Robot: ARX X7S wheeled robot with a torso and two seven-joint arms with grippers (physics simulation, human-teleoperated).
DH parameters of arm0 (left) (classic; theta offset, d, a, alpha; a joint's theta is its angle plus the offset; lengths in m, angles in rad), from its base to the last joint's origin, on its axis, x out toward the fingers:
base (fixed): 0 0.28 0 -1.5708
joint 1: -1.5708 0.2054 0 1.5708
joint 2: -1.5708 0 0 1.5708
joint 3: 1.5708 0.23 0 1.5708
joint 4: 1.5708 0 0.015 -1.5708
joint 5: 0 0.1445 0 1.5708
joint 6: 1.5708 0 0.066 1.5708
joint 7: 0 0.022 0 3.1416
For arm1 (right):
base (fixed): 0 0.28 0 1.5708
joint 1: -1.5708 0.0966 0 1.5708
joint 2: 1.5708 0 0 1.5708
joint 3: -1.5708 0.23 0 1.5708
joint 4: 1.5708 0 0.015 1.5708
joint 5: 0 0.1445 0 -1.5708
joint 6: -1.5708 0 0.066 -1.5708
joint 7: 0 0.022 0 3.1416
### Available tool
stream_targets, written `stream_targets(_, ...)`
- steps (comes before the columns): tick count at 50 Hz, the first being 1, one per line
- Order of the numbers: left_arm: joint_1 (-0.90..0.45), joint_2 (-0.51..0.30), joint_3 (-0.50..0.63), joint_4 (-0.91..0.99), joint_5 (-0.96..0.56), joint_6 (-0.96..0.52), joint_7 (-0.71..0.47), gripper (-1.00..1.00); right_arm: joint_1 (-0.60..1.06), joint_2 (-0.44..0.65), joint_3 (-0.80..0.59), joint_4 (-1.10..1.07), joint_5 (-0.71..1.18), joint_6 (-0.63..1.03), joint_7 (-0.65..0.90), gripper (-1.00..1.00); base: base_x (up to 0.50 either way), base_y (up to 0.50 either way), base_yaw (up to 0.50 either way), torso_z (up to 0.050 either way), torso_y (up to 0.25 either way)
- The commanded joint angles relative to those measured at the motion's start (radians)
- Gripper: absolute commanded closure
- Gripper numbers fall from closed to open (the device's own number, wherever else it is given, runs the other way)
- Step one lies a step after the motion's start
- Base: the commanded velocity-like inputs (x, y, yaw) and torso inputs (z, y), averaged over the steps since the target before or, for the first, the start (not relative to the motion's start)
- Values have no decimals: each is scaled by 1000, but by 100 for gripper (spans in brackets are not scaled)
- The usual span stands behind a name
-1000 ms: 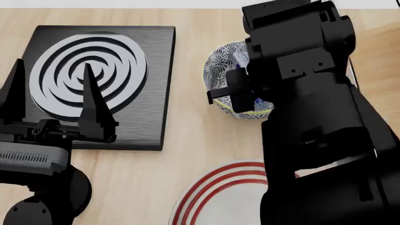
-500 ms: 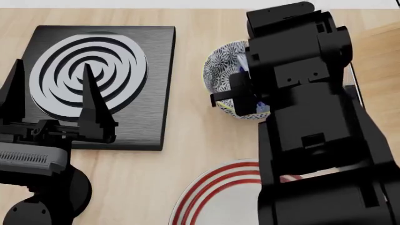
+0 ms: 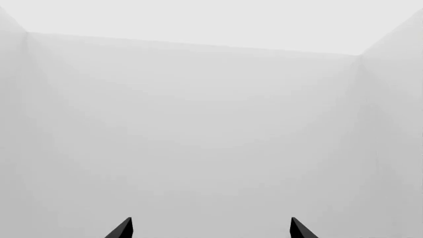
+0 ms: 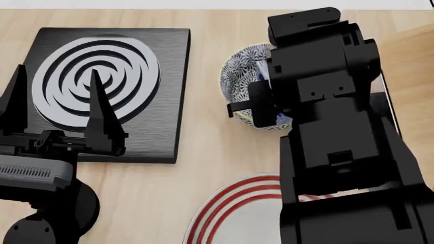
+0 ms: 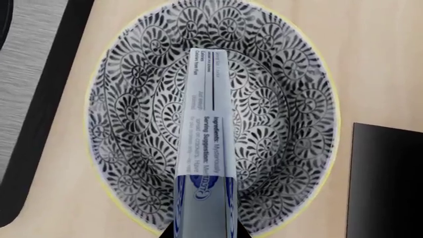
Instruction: Pick up the cream cheese and put it in the bowl.
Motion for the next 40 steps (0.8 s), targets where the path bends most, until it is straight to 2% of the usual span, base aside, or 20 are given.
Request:
stream_targets(1, -1, 0, 1, -1, -6, 0, 4, -100, -6, -2, 10, 0, -19, -14, -4, 100, 0, 0, 0, 0, 0)
stream_targets(3, 2, 0, -1, 5, -7, 0, 5, -100, -4, 0, 24, 0, -14, -17, 13, 100, 0, 0, 0, 0, 0)
stream_targets(4, 0, 0, -1, 1, -6, 0, 2, -100, -4, -2, 15, 0, -16, -20, 6, -100, 0, 0, 0, 0, 0)
stream_targets(13, -1, 0, 0, -2, -6, 0, 2, -100, 54, 3, 50, 0, -23, -41, 20, -100, 0, 0, 0, 0, 0)
stream_targets(26, -9, 0, 5, -22, 13, 0, -14, -100, 169, 14, 28, -13, -27, -51, -13, -100, 0, 0, 0, 0, 0)
stream_targets(34, -12, 0, 6, -32, 14, 0, -14, -100, 48, 79, 46, -455, 1, 213, -9, -100, 0, 0, 0, 0, 0)
stream_targets(40, -12, 0, 4, -33, 15, 0, -16, -100, -31, 102, 68, -648, 32, 299, -21, -100, 0, 0, 0, 0, 0)
